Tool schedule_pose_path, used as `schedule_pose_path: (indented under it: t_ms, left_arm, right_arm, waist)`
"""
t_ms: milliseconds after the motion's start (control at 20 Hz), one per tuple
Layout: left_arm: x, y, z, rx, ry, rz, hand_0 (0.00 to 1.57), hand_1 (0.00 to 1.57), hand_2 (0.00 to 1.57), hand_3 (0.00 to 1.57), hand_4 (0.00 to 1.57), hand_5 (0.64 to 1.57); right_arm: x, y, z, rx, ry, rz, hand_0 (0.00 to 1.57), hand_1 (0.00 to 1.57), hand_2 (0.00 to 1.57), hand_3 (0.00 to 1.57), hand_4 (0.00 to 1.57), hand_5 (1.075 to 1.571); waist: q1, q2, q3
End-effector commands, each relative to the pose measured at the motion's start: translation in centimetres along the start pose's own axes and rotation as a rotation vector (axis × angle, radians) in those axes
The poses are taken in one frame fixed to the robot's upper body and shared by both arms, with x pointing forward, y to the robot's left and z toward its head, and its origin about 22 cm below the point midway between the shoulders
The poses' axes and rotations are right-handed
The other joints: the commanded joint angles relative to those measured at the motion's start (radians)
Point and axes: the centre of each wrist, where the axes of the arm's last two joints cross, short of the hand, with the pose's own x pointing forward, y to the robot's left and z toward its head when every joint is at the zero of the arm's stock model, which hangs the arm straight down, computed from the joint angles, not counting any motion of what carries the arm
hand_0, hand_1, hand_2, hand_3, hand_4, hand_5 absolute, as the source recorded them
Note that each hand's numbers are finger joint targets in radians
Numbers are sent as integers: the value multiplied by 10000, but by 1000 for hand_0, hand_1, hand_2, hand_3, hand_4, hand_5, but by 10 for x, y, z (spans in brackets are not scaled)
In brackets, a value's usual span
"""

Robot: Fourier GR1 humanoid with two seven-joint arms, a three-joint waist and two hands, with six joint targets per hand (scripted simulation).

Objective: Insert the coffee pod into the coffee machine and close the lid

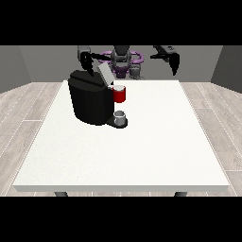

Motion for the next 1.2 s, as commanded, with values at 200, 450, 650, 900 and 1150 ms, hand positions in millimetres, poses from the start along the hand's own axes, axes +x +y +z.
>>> schedule_pose_path:
  t_ms: [200, 450, 650, 900, 1150]
  left_arm:
    - [15, 5, 7, -126, -107, 71, 0, 0, 0, 0, 124, 1571]
    - [16, -7, -1, -199, -315, -179, 0, 0, 0, 0, 0, 1571]
    - [2, -9, -2, 436, -341, -6, 0, 0, 0, 0, 0, 1571]
    - [12, 10, -5, 393, -352, -227, 0, 0, 0, 0, 0, 1571]
    - [12, 7, -1, 316, -431, -523, 0, 0, 0, 0, 158, 1571]
  right_arm:
    - [-4, -15, -14, 83, 12, 419, 0, 0, 0, 0, 0, 1571]
    - [16, 2, -35, 177, -392, 537, 0, 0, 0, 0, 40, 1571]
    - [18, 20, -36, 824, -356, 410, 0, 0, 0, 0, 0, 1571]
    - [18, 33, -41, 757, -535, 852, 0, 0, 0, 0, 0, 1571]
    - [19, 28, -46, 865, -558, 933, 0, 0, 0, 0, 77, 1571]
  waist:
    - [214, 231, 1]
    - [249, 649, 0]
    - [-225, 641, -2]
    - [13, 797, -2]
    - [155, 683, -1]
